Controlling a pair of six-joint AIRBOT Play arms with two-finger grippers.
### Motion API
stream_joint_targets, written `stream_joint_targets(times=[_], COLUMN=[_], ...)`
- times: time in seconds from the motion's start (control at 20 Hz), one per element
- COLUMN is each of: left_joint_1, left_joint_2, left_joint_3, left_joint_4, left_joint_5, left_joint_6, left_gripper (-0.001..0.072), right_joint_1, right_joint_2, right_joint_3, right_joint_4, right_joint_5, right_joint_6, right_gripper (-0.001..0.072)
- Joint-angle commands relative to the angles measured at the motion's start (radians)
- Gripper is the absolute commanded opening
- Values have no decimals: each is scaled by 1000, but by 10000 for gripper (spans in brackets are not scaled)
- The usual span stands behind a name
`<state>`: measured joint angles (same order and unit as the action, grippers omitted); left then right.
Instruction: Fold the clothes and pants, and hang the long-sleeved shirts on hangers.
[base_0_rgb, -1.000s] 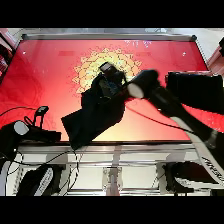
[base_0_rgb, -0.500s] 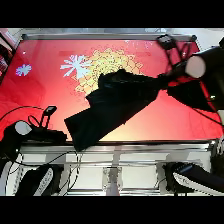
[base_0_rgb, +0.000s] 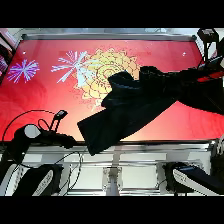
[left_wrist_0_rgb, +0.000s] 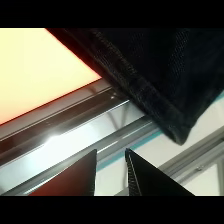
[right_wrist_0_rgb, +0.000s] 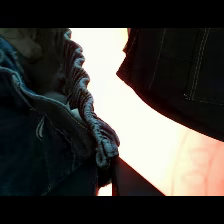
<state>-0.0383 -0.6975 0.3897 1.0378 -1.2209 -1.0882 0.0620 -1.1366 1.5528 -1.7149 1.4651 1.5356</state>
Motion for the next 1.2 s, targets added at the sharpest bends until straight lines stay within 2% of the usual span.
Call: stream_joint_targets(times=[0.0, 0.15, 0.2, 0.25, 0.3, 0.45, 0.75, 0.85, 1.05, 1.1, 1.15], left_joint_1=[-18, -18, -18, -18, -18, -38, -149, -146, -151, -159, -173], left_joint_2=[-19, -78, -104, -138, -175, -311, -470, -471, -471, -471, -471], left_joint_3=[0, 0, 0, 0, 0, 0, 2, 2, 2, 2, 2], left_joint_4=[-210, -374, -373, -357, -351, -359, -366, -365, -371, -380, -397], left_joint_5=[6, -6, -13, -20, -38, -139, -130, -82, 94, 128, 157], left_joint_6=[-3, -11, -52, -95, -114, -117, -159, -172, -207, -206, -205], left_gripper=[293, 303, 311, 439, 475, 475, 475, 475, 473, 430, 325], right_joint_1=[-13, -13, -13, -13, -13, -13, -13, -13, -13, -13, -13], right_joint_2=[2, 2, 2, 2, 2, 2, 2, 2, 2, 2, 2], right_joint_3=[1, 1, 1, 1, 1, 1, 1, 1, 1, 1, 1], right_joint_4=[17, 18, 18, 18, 20, 40, 64, 66, 71, 71, 74], right_joint_5=[-11, -10, -10, -10, -10, -13, -18, -19, -18, -18, -18], right_joint_6=[-5, -5, -5, -5, -5, -12, -12, -13, -28, -28, -28], right_gripper=[30, 30, 30, 30, 31, 31, 30, 30, 30, 31, 30])
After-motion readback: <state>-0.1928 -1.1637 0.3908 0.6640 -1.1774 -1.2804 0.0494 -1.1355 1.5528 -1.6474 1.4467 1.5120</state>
